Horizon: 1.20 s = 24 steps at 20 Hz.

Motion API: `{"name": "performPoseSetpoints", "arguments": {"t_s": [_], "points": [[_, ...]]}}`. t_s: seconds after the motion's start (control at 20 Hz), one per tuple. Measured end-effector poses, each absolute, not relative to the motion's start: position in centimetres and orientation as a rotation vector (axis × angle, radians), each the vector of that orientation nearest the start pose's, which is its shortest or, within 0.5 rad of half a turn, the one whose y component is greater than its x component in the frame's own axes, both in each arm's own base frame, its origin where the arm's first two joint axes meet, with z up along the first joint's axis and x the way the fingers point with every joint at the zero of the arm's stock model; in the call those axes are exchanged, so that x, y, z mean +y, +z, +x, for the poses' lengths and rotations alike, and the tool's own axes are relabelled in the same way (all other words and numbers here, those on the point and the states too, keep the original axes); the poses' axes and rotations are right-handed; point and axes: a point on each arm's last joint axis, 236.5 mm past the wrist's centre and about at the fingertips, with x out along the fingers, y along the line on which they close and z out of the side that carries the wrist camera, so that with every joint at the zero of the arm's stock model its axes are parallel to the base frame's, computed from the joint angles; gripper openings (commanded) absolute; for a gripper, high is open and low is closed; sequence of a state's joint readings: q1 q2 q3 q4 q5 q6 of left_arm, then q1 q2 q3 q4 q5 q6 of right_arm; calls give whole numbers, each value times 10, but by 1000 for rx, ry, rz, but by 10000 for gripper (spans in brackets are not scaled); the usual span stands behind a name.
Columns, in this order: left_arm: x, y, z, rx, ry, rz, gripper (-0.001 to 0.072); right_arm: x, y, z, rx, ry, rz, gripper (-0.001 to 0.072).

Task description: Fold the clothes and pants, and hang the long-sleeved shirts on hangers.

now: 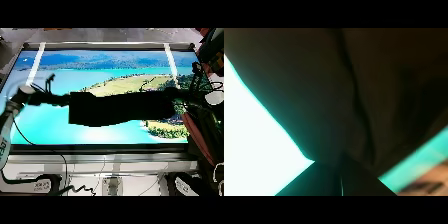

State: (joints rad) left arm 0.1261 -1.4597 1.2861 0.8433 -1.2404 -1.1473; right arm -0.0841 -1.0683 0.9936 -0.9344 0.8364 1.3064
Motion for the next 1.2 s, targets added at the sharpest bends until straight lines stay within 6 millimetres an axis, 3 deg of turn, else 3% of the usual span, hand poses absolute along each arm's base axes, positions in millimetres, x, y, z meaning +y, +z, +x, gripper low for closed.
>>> {"name": "performPoseSetpoints", "arguments": {"t_s": [0.15, 0.25, 0.45, 0.6, 0.8, 1.0, 1.1, 1.2], "points": [[-92, 106, 411, 1178, -510, -328, 8, 103, 85, 414, 835, 340, 385, 18], [-91, 146, 401, 1144, -478, -290, 8, 134, 76, 414, 855, 387, 383, 18], [-99, 186, 383, 1102, -464, -247, 9, 207, 50, 413, 895, 465, 386, 18], [-108, 194, 376, 1097, -472, -233, 9, 270, 27, 413, 934, 522, 389, 17], [-119, 192, 374, 1114, -494, -217, 11, 373, -12, 410, 1022, 613, 397, 18], [-124, 181, 382, 1131, -497, -219, 11, 469, -48, 380, 1152, 713, 444, 18], [-127, 173, 388, 1144, -498, -225, 11, 489, -55, 373, 1183, 733, 464, 18], [-134, 162, 395, 1161, -509, -231, 10, 484, -60, 378, 1221, 723, 478, 18]]}}
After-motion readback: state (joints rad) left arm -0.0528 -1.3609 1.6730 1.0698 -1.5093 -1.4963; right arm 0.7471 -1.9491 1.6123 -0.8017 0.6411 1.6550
